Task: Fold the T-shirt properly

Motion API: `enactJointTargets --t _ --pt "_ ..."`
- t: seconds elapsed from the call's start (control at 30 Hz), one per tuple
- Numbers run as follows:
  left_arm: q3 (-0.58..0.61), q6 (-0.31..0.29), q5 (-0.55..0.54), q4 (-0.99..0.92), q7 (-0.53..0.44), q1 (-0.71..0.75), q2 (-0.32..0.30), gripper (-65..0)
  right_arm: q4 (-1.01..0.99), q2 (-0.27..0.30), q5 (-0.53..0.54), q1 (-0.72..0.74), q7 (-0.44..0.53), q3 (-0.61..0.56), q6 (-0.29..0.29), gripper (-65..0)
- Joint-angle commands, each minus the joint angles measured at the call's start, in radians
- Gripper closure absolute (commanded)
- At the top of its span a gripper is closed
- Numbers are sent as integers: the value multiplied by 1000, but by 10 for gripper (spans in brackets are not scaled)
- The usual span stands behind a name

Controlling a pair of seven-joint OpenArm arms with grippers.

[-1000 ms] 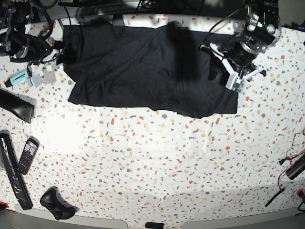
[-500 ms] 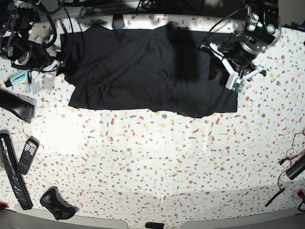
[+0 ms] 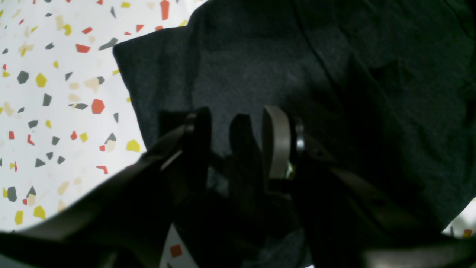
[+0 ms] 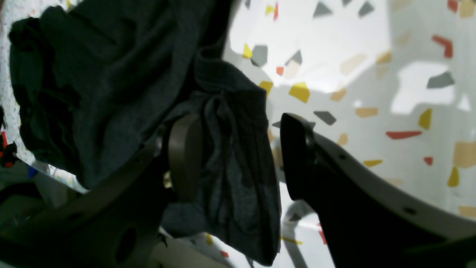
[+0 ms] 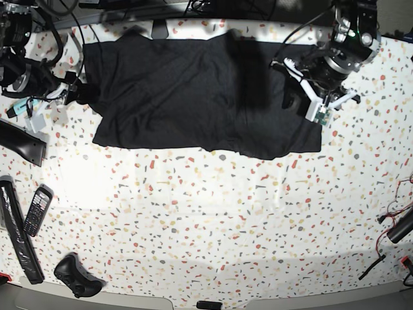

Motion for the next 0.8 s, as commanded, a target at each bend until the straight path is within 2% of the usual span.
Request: enactJointTargets --t 0.0,0.1,0.27,0.43,0.77 --pt "-1 0 -11 12 -19 -2 -3 -220 17 32 18 8 10 8 2 -325" --pt "-1 0 -11 -5 -19 -2 -3 -220 16 46 11 8 11 8 2 -325" --pt "-1 0 -11 -46 -27 -2 -3 -220 -3 25 -40 17 22 6 2 -325" --pt "-1 0 -11 -46 -57 -5 -3 -220 -14 -29 -43 16 19 6 2 -326" --pt "-1 0 -11 -46 -56 -5 -3 -220 -14 -144 -50 16 28 5 2 -325"
